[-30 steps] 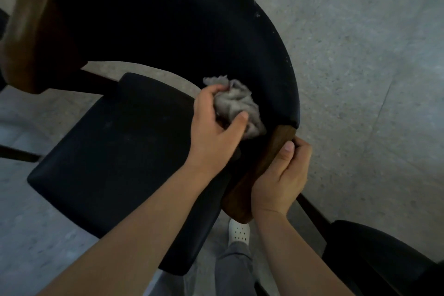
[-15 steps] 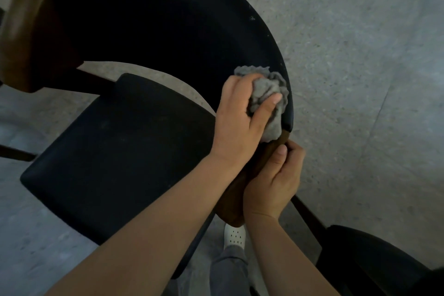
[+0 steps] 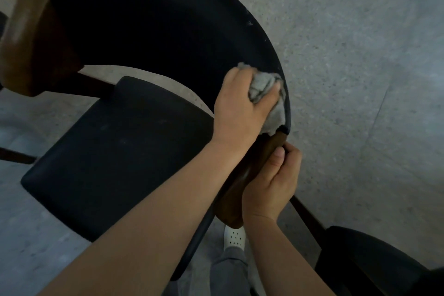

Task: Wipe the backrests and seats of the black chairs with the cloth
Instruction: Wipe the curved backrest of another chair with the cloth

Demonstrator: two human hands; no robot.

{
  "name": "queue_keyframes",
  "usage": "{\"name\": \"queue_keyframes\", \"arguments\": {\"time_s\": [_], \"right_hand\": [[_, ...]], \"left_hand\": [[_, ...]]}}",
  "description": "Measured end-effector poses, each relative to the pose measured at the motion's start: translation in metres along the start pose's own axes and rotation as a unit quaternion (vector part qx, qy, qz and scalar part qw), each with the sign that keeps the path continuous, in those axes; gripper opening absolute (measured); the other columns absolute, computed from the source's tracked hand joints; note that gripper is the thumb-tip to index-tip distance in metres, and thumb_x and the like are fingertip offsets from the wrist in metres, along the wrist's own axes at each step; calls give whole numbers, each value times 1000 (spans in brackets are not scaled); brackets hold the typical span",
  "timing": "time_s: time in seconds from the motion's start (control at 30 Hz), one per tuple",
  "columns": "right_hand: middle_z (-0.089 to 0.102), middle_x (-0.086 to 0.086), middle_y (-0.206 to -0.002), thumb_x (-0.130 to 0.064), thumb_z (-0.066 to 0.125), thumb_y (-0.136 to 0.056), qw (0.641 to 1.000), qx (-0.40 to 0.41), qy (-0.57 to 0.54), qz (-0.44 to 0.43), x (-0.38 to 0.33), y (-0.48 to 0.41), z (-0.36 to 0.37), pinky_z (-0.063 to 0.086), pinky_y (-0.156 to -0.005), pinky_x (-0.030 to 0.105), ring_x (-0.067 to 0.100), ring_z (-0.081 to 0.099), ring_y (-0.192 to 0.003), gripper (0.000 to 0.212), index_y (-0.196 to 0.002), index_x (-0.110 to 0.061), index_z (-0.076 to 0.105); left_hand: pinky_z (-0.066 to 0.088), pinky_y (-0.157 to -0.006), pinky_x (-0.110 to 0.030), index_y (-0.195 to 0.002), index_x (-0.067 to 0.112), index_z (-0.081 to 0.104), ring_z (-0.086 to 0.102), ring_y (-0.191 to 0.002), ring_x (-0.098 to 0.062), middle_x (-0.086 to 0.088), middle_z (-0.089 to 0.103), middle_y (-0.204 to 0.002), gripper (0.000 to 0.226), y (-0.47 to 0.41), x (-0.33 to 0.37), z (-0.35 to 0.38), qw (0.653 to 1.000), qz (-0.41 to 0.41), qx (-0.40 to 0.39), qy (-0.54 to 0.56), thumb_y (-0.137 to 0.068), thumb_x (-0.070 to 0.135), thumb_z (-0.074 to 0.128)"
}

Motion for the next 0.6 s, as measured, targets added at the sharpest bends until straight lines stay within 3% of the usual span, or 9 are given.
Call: {"name": "queue_keyframes", "arguments": {"time_s": [0.17, 0.3, 0.43, 0.6], "right_hand": [[61, 5, -98, -46, 25, -98, 1000, 1, 4, -7, 2, 0, 1, 48, -74, 45, 22, 58, -88, 51, -112, -8, 56], [61, 4, -97, -46, 26, -98, 1000, 3, -2, -15, 1, -1, 1, 47, -73, 38, 20, 58, -86, 52, -111, -7, 57], [61, 3, -95, -45, 27, -98, 1000, 6, -9, -14, 2, -1, 0, 44, -71, 31, 17, 57, -84, 50, -110, -8, 57], [60, 4, -92, -42, 28, -99, 1000, 11, -4, -23, 2, -1, 0, 40, -68, 18, 13, 55, -80, 47, -109, -7, 57]], "left_hand": [[40, -73, -2, -109, 17, 57, 51, -85, 6, 3, 53, -104, 28, 19, -48, -15, 990, -129, 64, 14, -94, 41, 58], [44, -75, -11, -112, 19, 50, 51, -91, -2, 3, 43, -111, 35, 28, -34, -3, 995, -81, 43, 38, -94, 49, 52], [45, -73, -19, -111, 15, 50, 50, -89, -9, 1, 45, -106, 39, 25, -36, 10, 998, -56, 35, 14, -95, 50, 42], [42, -76, -22, -105, 13, 54, 50, -89, -7, -3, 51, -105, 26, 22, -63, 20, 994, -103, 25, 30, -102, 36, 42]]}}
Point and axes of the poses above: each hand's wrist, its own y-axis away from the middle knuckle, its own z-axis out of the palm, x = y × z, the point moved 5 cm from there along -y, towards the middle knuckle
